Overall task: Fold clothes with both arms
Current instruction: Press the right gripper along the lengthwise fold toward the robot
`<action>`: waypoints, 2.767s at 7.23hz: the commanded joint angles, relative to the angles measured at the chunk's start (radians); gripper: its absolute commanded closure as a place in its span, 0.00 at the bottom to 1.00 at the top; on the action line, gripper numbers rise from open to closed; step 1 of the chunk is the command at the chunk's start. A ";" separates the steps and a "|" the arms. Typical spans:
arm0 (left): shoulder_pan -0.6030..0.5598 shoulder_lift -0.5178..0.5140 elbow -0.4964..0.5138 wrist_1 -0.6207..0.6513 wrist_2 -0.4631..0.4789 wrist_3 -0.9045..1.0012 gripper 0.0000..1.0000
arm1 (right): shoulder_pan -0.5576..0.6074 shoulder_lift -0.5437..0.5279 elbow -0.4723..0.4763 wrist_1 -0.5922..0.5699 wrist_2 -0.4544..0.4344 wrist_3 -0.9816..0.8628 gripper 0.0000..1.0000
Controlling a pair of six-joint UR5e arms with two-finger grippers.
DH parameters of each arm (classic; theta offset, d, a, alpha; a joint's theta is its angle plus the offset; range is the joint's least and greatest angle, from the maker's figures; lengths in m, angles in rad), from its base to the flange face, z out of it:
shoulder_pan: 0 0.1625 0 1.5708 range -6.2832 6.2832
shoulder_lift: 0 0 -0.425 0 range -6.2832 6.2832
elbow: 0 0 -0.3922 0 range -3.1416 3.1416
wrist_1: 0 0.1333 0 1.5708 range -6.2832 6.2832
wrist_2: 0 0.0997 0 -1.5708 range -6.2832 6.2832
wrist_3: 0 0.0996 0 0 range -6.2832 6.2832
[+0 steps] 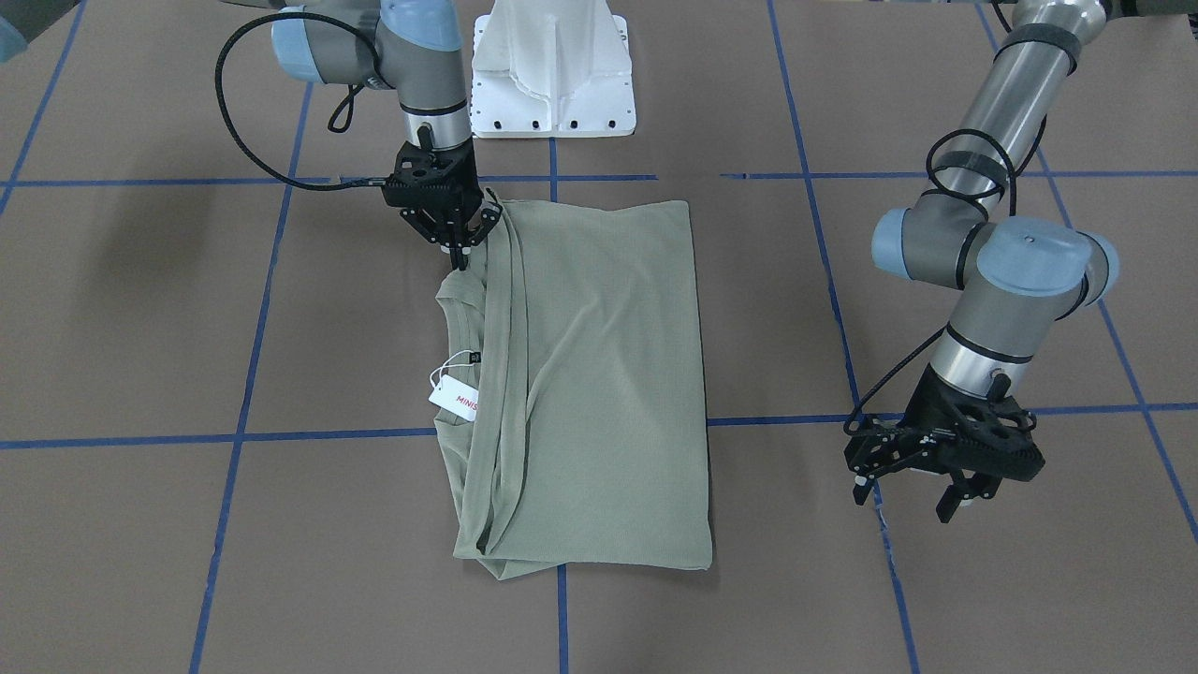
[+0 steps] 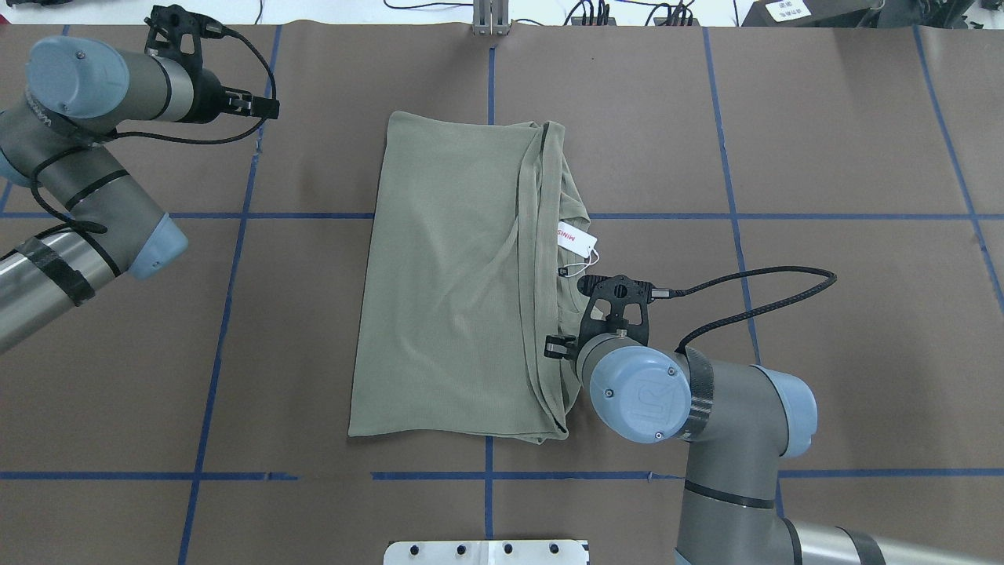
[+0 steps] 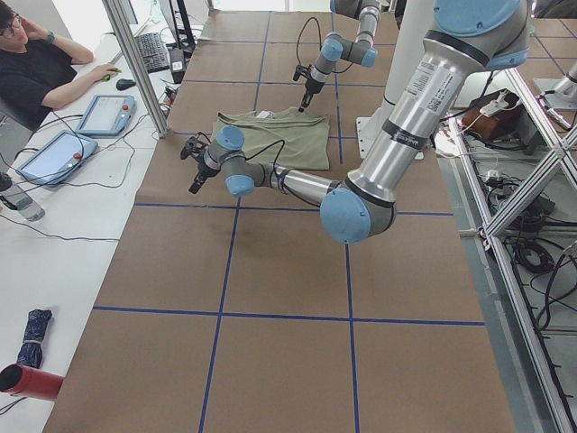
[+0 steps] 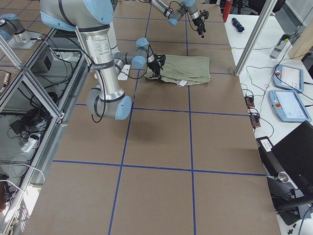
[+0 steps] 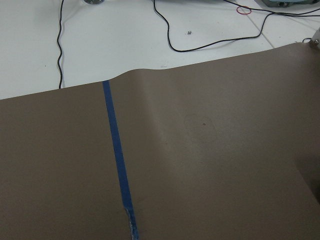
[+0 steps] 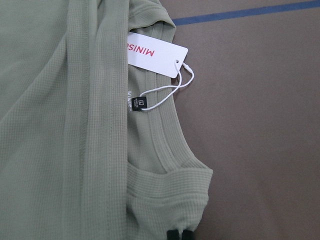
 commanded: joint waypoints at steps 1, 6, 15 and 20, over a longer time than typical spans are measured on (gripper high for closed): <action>0.000 0.000 -0.007 0.000 0.000 0.002 0.00 | 0.030 0.014 -0.001 -0.015 0.045 -0.077 0.00; 0.000 0.000 -0.008 0.000 0.000 0.002 0.00 | 0.064 0.306 -0.254 -0.144 0.194 -0.276 0.18; 0.005 0.000 -0.007 0.000 0.000 0.000 0.00 | -0.002 0.255 -0.181 -0.269 0.231 -0.339 0.56; 0.012 -0.001 -0.008 -0.001 0.000 -0.002 0.00 | -0.002 0.159 -0.014 -0.362 0.230 -0.339 1.00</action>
